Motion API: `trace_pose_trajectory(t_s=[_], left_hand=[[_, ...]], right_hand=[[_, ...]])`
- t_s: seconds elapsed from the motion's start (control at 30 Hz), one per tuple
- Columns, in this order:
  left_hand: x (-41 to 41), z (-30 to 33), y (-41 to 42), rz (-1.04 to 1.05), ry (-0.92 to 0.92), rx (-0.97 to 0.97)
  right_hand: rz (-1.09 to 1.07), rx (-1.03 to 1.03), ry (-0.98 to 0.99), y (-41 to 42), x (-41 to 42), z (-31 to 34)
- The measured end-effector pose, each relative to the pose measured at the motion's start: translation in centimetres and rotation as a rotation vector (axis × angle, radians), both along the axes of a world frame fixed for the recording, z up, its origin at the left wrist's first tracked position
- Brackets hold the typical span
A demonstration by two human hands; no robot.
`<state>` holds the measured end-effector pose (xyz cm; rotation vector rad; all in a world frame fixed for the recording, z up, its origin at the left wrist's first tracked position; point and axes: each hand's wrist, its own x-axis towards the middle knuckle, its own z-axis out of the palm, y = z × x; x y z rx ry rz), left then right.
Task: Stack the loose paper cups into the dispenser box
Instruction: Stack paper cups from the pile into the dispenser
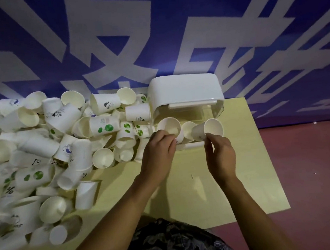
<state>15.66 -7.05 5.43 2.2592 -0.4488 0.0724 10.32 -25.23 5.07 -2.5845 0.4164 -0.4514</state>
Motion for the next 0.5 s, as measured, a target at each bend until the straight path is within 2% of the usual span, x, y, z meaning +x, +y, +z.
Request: trace_pose_trajectory(t_s=[0.2, 0.5], left_hand=[[1.4, 0.0, -5.7, -0.065, 0.009, 0.091], [3.3, -3.7, -10.7, -0.120, 0.171, 0.437]], right_hand=[[0.051, -0.053, 0.099, -5.5, 1.4, -0.7], [0.312, -0.171, 0.277, -10.2, 3.9, -4.8]])
